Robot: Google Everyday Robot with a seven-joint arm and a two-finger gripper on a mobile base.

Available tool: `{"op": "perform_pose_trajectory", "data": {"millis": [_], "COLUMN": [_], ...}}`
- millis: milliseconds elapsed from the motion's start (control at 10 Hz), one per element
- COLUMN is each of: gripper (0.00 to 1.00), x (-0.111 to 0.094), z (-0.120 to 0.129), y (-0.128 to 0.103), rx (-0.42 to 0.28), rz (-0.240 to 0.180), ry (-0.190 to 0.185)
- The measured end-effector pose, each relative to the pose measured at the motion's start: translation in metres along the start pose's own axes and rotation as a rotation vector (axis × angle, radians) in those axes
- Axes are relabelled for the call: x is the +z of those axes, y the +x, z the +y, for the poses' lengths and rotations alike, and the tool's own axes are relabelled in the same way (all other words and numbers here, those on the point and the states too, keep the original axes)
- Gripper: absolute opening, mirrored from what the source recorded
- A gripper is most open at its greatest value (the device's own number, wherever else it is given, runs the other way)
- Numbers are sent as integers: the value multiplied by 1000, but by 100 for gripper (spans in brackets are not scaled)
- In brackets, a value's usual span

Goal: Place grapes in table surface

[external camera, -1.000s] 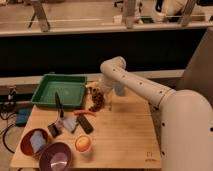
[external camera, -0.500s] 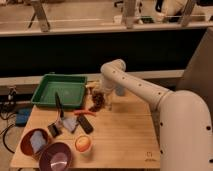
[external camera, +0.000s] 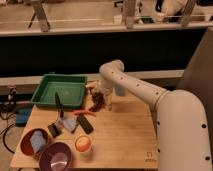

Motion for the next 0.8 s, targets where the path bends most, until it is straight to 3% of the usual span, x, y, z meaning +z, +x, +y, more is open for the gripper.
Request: {"op": "perform_pose_trajectory", "data": {"millis": [500,800], "gripper": [80,80], "x": [27,42], "z": [-4,-5], "y": [7,9], "rx": [-126,-162], "rz": [-1,-7], "ry": [-9,-25]}}
